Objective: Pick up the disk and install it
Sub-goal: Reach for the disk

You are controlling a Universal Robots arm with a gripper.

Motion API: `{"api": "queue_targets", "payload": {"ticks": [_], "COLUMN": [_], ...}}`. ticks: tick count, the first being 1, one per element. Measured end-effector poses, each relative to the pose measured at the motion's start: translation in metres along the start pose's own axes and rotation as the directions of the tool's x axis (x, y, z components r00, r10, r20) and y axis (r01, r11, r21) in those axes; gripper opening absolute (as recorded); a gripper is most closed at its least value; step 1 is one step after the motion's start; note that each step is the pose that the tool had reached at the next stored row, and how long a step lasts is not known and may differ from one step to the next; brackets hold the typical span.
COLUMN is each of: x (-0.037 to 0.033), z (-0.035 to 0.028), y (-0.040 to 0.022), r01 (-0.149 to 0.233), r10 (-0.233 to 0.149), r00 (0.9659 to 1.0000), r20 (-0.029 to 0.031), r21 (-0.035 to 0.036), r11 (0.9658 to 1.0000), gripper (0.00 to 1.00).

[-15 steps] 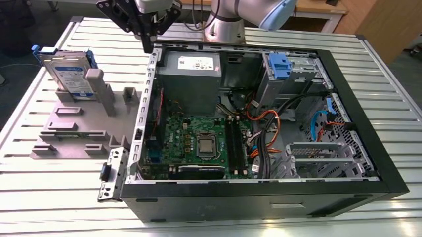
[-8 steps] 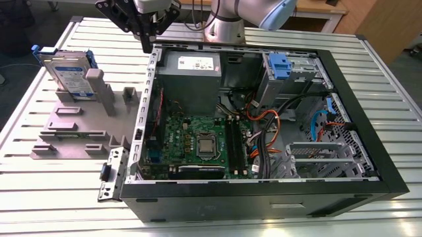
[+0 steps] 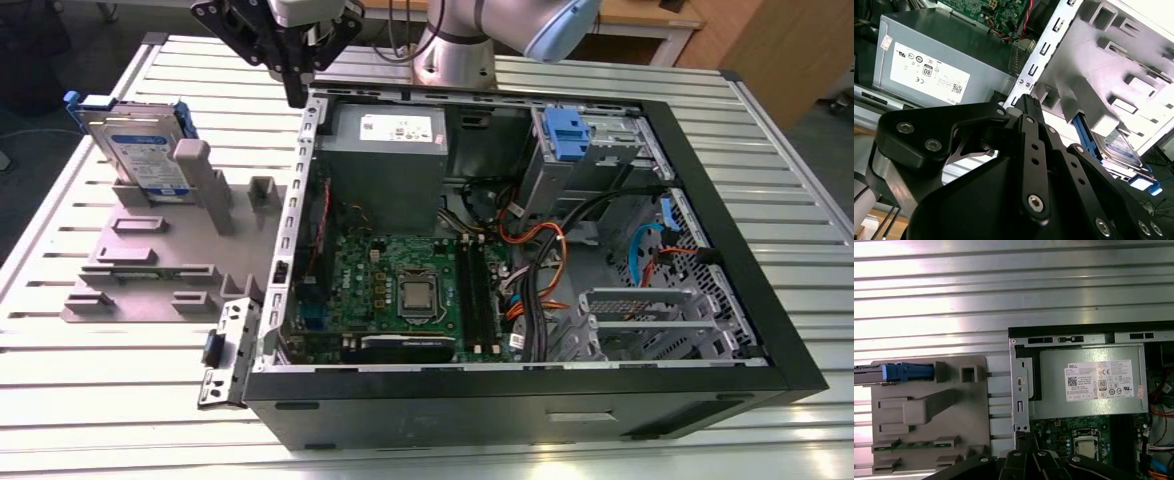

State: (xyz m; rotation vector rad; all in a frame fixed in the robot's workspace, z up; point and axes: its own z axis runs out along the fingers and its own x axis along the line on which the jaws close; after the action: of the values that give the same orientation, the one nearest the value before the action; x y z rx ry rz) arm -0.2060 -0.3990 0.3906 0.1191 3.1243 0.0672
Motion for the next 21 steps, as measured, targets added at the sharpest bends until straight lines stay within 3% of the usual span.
{"api": "queue_targets", "payload": {"ticks": [21], "x": [0.0218], "z": [-0.0003], "y": [-0.0016], "r01": [0.000], "r10": [0.000], "r00": [1.0000], "r20": [0.0000], "r21": [0.0000], "r11": [1.0000], "gripper": [0.11]}}
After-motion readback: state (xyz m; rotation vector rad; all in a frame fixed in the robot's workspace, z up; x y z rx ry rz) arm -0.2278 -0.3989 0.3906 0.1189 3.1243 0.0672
